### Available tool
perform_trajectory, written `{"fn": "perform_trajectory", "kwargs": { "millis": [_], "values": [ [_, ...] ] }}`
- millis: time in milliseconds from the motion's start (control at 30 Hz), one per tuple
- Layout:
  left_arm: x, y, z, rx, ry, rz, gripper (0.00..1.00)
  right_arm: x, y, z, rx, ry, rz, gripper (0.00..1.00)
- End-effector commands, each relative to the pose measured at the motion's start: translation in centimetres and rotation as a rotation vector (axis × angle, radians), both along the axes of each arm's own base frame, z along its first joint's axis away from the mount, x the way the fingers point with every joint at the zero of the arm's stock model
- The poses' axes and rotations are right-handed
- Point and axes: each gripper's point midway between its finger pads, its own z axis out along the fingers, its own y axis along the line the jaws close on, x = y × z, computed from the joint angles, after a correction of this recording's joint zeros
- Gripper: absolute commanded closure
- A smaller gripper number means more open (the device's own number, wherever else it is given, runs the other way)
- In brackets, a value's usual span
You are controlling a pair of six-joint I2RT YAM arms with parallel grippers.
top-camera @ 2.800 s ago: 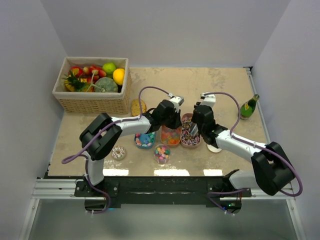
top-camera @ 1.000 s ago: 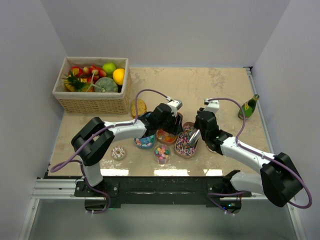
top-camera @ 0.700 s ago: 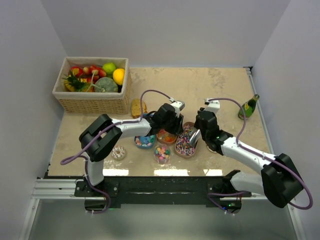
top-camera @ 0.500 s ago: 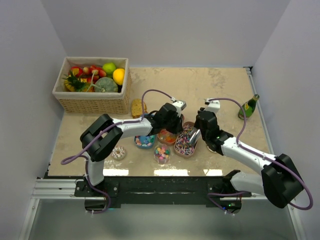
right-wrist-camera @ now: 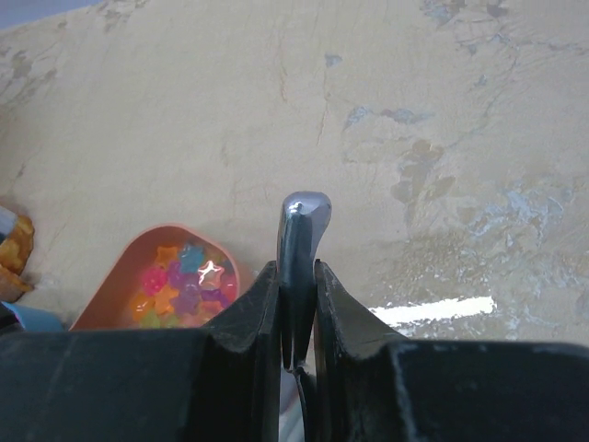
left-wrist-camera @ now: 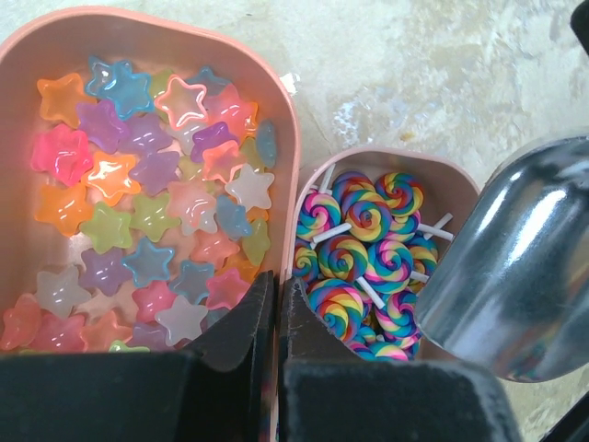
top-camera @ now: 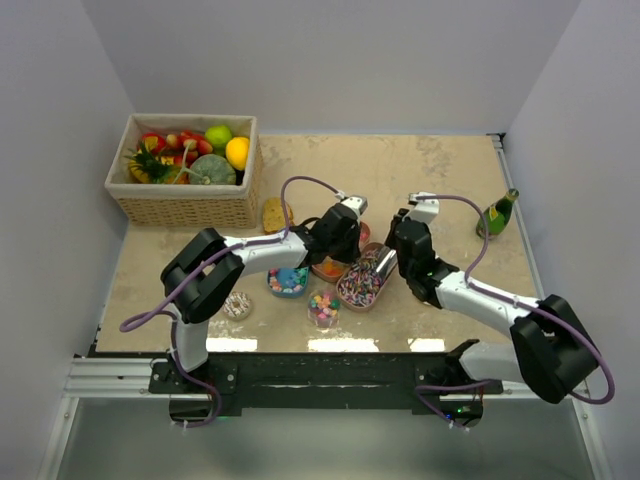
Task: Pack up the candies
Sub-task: Scoop the fake candies from the storage box.
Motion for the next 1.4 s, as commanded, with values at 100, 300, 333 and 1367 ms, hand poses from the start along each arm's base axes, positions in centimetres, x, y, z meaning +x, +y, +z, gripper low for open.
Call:
{"fn": "perform_trajectory", "kwargs": {
  "millis": [100,300,333,1367],
  "values": [
    [1.4,1.6,-0.9,0.035,0.063,0.215,1.0,2.1,-0.8,3.2,-0.024,-0.132,-0.088,1.0],
    [1.6,1.3,-0.7,-0.007,0.101,0.289,1.0,2.7,-1.9,3.9,-0.059,-0.168,-0.162,1.0],
    [1.7,1.3,-0.7,-0.009,0.101,0.3,1.0,2.9,-2.1,3.8,-0.064,-0.175,-0.181,1.0],
    [0.8,1.3,-2.4,-0.045,0.254,0.444,1.0,3.9,3.7,-2.8,0.047,-0.121,0.077,1.0]
  ]
}}
